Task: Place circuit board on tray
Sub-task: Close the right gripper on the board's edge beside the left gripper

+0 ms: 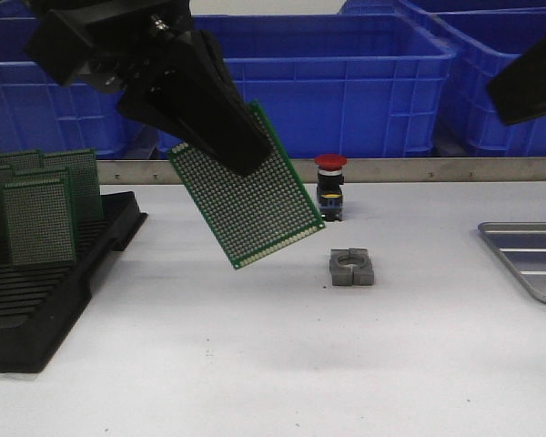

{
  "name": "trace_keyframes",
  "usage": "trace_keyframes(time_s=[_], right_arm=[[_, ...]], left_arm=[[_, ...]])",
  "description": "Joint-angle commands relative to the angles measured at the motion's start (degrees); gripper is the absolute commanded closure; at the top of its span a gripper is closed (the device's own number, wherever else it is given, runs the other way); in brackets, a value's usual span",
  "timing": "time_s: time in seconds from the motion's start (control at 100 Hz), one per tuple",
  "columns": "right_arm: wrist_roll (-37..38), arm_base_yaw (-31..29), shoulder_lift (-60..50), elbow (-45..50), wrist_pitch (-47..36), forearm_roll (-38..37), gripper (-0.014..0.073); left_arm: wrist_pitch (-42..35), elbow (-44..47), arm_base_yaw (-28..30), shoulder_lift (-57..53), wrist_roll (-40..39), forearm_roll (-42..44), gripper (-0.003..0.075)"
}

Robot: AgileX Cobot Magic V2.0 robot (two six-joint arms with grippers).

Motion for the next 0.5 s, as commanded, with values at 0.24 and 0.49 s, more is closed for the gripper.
trace_keyframes(time_s=[0.24, 0.49], right_arm=[[-23.23, 12.07, 14.26, -2.18, 1.20, 18.85, 0.0098], [-30.77, 17.19, 21.42, -2.18, 1.08, 25.96, 0.0183]], left_arm=[[4.58, -1.59, -0.52, -2.76, -0.56, -3.92, 0.0741], [4.58, -1.59, -0.52, -2.76, -0.56, -3.92, 0.0741]])
